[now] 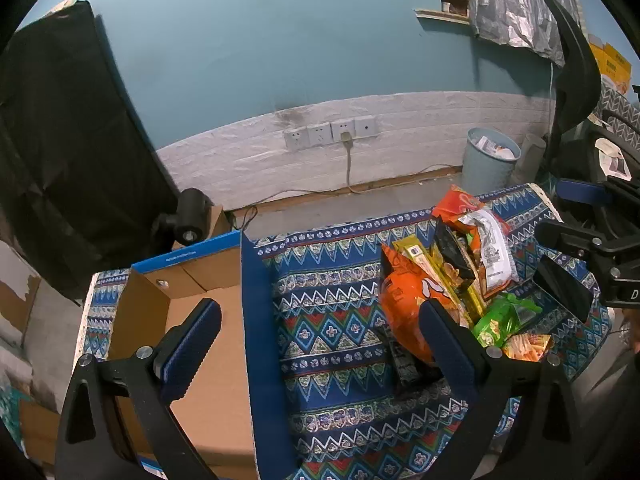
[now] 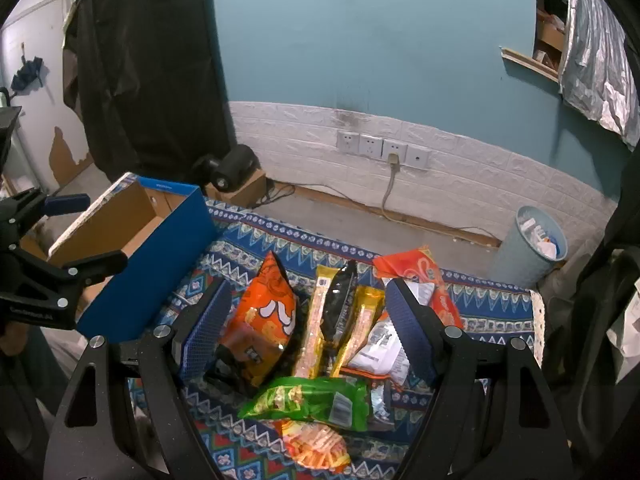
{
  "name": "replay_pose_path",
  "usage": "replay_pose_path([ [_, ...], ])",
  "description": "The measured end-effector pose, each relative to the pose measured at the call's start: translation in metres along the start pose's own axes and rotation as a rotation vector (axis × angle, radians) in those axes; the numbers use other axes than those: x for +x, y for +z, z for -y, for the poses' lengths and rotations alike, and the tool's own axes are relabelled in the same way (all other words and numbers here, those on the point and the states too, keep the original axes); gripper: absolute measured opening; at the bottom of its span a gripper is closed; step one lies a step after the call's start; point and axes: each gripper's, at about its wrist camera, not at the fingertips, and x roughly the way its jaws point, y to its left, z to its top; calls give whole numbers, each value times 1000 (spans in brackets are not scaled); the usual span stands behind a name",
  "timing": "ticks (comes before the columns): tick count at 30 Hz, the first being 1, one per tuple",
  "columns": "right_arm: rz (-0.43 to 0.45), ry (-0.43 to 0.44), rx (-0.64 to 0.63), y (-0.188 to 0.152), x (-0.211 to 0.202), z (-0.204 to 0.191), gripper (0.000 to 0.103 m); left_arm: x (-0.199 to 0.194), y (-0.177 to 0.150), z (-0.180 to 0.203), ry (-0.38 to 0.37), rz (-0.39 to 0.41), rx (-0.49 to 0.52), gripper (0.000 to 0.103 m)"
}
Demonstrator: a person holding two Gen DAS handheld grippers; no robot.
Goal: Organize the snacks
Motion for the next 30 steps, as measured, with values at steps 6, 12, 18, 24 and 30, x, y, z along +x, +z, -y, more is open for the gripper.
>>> replay_pose_path([
  [6,-7,-12,-7,-4,1,4,78,1,0,-2,-30,-18,-18,100],
  [12,-19,-18,16,-9,2,11,78,1,1,1,-40,-22,-23,100],
  [18,-15,-18,18,-9,-1,12,78,2,0,5,-39,-25,-9,100],
  [24,-8,-12,18,-7,-3,11,78,2,0,6,-35,-23,-5,100],
  [30,-4,-12,17,-7,-4,10,78,1,0,6,-36,-25,-2,100],
])
